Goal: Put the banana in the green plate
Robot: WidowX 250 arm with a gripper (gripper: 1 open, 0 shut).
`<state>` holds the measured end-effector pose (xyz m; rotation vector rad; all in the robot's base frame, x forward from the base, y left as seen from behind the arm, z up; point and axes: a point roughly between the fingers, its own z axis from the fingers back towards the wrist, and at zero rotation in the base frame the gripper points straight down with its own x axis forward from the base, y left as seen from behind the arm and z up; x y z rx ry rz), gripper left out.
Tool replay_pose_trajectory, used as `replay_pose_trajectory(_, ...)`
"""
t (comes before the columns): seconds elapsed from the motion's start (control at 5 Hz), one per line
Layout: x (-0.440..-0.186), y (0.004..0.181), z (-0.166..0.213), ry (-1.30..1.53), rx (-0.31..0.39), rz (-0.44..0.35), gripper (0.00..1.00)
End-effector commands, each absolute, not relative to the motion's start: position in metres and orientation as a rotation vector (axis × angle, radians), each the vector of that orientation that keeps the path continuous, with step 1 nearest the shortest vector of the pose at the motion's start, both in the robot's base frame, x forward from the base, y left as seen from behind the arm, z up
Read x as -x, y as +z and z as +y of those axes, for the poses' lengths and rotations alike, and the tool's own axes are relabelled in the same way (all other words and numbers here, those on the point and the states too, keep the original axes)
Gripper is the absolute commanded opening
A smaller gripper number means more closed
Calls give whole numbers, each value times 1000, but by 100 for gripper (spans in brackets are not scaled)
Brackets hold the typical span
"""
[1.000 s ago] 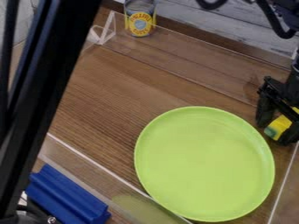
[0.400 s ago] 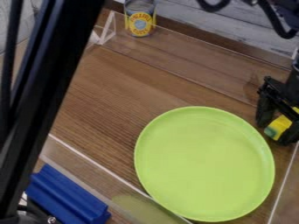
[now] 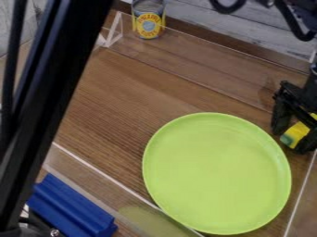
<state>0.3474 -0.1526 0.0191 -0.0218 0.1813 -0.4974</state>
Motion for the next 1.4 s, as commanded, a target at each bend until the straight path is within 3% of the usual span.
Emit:
replay_pose_trajectory(0.0, -346, 23, -157, -492, 25, 181, 100)
replay_pose_trajectory(1.2, -345, 22, -157, -471, 18, 225, 100)
